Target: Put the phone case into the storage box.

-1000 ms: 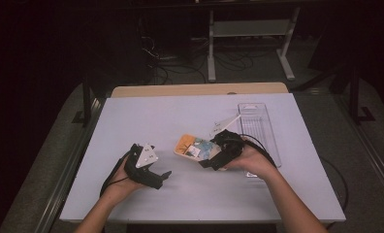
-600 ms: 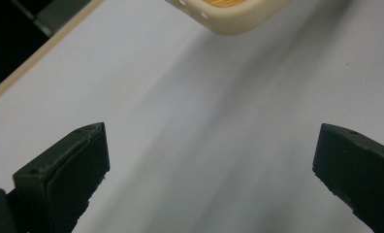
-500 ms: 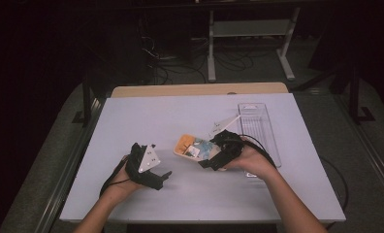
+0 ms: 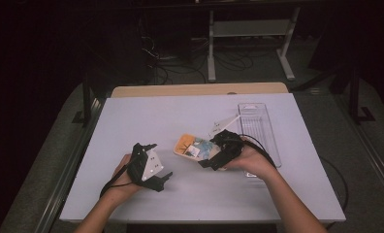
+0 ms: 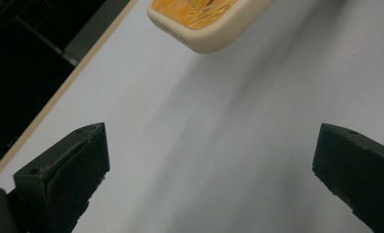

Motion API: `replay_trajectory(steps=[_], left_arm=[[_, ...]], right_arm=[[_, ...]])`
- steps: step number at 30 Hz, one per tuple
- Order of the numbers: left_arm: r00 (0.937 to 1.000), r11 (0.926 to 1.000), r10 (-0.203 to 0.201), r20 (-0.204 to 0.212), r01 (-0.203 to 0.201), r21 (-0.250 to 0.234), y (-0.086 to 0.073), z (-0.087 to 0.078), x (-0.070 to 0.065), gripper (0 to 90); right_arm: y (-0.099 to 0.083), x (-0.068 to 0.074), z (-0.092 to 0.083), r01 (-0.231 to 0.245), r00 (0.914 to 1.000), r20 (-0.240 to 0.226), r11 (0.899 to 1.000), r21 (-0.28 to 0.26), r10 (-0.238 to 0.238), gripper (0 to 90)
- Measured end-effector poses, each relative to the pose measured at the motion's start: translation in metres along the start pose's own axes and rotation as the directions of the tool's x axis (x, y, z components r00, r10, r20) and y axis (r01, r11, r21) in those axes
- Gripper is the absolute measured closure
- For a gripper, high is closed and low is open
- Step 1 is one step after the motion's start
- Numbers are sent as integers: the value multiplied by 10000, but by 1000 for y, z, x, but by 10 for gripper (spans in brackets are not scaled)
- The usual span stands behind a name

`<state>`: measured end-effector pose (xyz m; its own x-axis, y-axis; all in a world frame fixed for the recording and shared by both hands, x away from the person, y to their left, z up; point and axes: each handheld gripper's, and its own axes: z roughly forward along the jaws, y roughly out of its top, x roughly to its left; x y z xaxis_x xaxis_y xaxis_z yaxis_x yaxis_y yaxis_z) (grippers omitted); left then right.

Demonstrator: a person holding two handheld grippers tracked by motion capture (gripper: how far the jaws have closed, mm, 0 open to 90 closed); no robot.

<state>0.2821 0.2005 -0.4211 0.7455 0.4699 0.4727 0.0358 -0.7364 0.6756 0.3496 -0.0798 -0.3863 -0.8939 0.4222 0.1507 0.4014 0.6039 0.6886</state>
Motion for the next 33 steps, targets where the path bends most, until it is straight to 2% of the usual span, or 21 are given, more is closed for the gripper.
replay_trajectory(steps=[2, 7, 8, 10, 14, 22, 26, 28, 31, 32, 33], left_arm=[[9998, 9998, 173, -125, -173, -9, 0, 0, 0, 0], [9991, 9994, 235, -351, -244, -251, 0, 0, -3, 0], [9983, 9990, 414, -409, -421, -166, 1, 0, -3, 0], [9974, 9983, 480, -535, -496, -299, 0, 1, -5, 0], [9930, 9954, 919, -748, -937, -217, 0, 1, -7, 0], [9853, 9909, 1276, -1134, -1317, -292, 1, 0, -9, 0], [9787, 9867, 1536, -1361, -1593, -317, 1, 0, -10, 0], [9730, 9830, 1746, -1509, -1811, -308, 2, 0, -11, 0], [9601, 9739, 2204, -1721, -2265, -168, 3, 0, -12, 0], [9592, 9733, 2220, -1751, -2288, -196, 3, 0, -13, 0], [9545, 9704, 2339, -1853, -2410, -167, 3, 0, -14, 0]], right_arm=[[0, 0, 1, 83, 10000, 16, 10000, -10, -83, 103], [0, 0, 2, 119, 9999, 19, 9999, 27, -119, 103], [0, 0, 2, 115, 9999, 14, 9999, 10, -115, 103], [0, 0, 2, 105, 9999, 17, 9999, 10, -105, 103], [0, 0, 1, 108, 9999, 16, 9999, 5, -108, 103], [0, 0, 2, 135, 9999, 32, 9999, 21, -135, 103], [0, 0, 2, 94, 9999, 43, 10000, 22, -94, 103], [0, 0, 2, 101, 9999, 37, 9999, 13, -101, 103], [0, 0, 1, 97, 9999, 33, 10000, 12, -97, 104], [0, 0, 1, 101, 9999, 29, 9999, 9, -101, 103], [0, 0, 1, 98, 9999, 24, 10000, 8, -98, 103]])
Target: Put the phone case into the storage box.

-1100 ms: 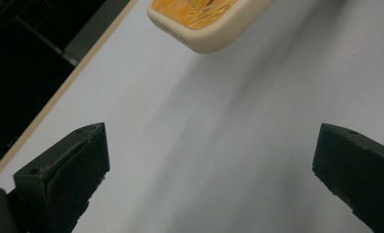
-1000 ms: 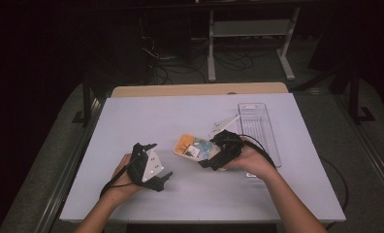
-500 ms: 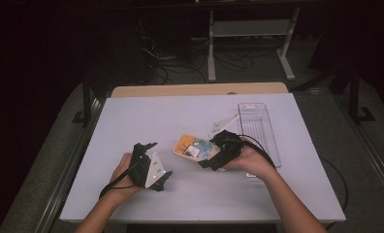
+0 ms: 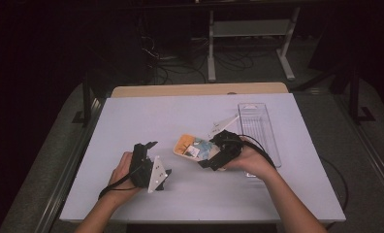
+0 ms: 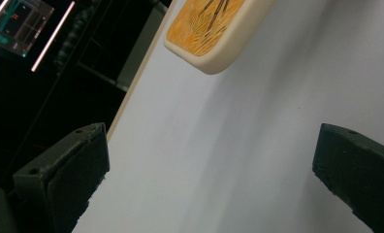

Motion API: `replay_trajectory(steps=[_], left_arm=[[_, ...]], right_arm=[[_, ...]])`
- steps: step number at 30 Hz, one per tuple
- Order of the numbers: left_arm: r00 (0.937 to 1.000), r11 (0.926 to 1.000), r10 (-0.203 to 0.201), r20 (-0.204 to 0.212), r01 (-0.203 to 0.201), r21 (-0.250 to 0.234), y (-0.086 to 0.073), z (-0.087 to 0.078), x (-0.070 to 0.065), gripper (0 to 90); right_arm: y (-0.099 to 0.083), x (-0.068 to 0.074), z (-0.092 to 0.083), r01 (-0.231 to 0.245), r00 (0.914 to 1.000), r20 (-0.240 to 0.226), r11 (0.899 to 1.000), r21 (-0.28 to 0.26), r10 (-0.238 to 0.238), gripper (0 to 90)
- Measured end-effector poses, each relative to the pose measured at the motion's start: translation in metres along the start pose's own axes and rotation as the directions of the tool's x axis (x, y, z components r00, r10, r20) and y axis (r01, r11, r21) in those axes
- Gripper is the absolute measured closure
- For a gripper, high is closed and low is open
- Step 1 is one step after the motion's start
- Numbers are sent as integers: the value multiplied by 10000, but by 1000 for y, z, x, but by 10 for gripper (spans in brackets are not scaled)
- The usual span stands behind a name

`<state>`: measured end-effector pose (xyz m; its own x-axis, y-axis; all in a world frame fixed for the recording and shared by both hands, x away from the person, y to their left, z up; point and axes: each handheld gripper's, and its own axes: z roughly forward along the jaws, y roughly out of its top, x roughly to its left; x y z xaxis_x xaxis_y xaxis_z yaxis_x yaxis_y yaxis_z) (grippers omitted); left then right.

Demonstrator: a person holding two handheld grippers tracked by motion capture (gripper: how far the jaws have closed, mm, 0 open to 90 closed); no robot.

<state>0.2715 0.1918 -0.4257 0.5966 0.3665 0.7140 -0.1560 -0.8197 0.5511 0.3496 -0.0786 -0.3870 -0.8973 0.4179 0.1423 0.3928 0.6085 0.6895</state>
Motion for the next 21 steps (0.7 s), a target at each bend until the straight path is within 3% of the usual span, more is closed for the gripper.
replay_trajectory(steps=[13, 21], left_arm=[[9923, 9940, 1091, -586, -1091, 29, 2, 0, -7, 0], [9789, 9833, 1818, -928, -1817, 94, 2, 1, -10, 0]], right_arm=[[0, 0, 0, 4, 10000, 1, 10000, 4, -4, 104], [0, 1, 1, -48, 10000, -12, 10000, 14, 48, 104]])
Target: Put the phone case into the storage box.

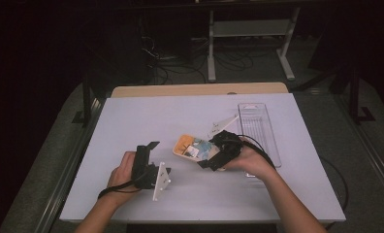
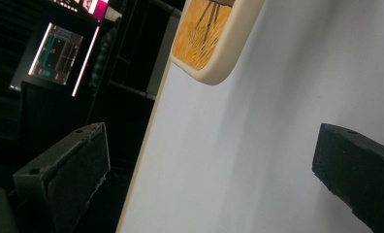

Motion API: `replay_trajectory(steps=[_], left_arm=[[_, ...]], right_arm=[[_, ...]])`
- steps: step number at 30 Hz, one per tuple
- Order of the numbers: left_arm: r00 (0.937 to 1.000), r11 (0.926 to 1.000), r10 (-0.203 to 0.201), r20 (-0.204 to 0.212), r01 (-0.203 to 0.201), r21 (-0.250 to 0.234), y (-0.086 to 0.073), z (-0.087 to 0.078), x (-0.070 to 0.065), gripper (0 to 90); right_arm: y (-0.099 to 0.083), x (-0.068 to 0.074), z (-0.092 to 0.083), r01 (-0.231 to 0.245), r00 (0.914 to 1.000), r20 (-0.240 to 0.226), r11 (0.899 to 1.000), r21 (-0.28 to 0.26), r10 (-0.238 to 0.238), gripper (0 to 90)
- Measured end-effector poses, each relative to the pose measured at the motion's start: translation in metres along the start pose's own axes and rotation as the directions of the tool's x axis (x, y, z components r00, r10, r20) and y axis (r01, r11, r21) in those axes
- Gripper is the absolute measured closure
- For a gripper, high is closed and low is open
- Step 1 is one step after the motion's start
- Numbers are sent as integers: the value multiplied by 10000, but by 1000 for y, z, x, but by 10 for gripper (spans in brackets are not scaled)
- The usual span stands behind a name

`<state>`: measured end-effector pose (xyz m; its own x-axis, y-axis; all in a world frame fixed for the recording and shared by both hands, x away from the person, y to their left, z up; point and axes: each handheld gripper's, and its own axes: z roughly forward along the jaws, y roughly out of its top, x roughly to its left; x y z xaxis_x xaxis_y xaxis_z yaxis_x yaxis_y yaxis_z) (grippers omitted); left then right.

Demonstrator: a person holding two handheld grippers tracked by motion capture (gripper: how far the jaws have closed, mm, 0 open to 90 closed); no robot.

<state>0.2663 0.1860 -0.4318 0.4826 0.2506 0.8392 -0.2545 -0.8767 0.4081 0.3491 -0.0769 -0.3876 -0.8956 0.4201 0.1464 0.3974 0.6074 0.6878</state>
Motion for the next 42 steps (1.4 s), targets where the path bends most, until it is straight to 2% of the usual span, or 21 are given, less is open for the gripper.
replay_trajectory(steps=[3, 7, 12, 17, 30, 37, 40, 42], left_arm=[[9989, 9991, 419, -217, -419, 1, 1, 0, -2, 0], [9962, 9972, 743, -448, -746, -51, 2, 0, -3, 0], [9919, 9947, 1005, -772, -1018, -125, 5, -1, -4, 0], [9891, 9922, 1184, -878, -1214, -297, 8, -2, -7, 0], [9735, 9814, 1819, -1387, -1885, -355, 18, 1, -13, 0], [9579, 9721, 2264, -1764, -2338, -217, 24, 1, -17, 2], [9567, 9719, 2268, -1826, -2343, -207, 25, 1, -17, 2], [9535, 9694, 2373, -1859, -2448, -183, 25, 0, -17, 39]], right_arm=[[0, 0, 1, 30, 10000, 13, 10000, 0, -30, 104], [1, 1, 1, 6, 10000, -29, 10000, -28, -6, 104], [2, 2, 2, -2, 10000, -95, 10000, -77, 1, 104], [3, 3, 4, 2, 10000, -90, 10000, -81, -3, 104], [7, 9, 13, 35, 9998, -217, 9999, -111, -37, 104], [10, 14, 18, 133, 9994, -305, 9998, -127, -137, 104], [11, 16, 21, 178, 9992, -357, 9997, -148, -183, 104], [11, 17, 22, 187, 9992, -349, 9997, -152, -193, 104]])
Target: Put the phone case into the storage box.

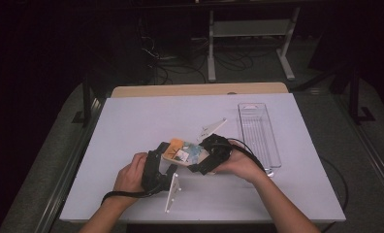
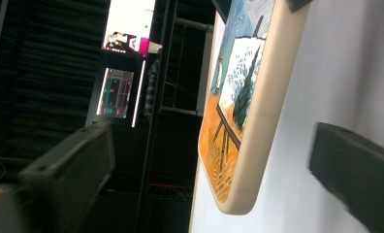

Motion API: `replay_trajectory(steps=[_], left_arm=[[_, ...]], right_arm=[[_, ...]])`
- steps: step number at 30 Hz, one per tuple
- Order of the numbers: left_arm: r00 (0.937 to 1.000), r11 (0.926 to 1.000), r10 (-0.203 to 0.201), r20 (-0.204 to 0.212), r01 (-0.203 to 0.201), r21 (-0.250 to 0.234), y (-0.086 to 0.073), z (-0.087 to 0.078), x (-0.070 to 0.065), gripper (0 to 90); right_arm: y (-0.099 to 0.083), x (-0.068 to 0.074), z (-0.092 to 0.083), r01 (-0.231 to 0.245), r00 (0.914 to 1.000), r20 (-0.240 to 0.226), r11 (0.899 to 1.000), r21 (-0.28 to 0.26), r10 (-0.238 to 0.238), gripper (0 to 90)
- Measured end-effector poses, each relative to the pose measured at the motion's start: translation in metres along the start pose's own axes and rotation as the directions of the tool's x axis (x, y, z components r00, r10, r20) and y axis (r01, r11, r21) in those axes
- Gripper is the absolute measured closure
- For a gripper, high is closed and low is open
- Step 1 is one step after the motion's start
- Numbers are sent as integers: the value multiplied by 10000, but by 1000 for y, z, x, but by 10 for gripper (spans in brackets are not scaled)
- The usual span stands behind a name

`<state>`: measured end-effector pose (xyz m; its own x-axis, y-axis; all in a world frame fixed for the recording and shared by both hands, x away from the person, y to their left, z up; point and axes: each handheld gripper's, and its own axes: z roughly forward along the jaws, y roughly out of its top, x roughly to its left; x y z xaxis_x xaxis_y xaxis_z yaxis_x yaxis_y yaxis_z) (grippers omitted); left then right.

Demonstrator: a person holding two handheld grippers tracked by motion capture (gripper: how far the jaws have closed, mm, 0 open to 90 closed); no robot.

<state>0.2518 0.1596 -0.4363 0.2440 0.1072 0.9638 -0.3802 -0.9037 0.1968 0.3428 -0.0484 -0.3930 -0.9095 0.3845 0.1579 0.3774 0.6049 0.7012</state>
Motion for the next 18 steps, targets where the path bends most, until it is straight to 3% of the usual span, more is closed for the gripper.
replay_trajectory(steps=[18], left_arm=[[9944, 9951, 972, -419, -978, -118, 5, 0, -7, 197]], right_arm=[[3, 5, 4, 32, 10000, -77, 10000, -61, -32, 104]])
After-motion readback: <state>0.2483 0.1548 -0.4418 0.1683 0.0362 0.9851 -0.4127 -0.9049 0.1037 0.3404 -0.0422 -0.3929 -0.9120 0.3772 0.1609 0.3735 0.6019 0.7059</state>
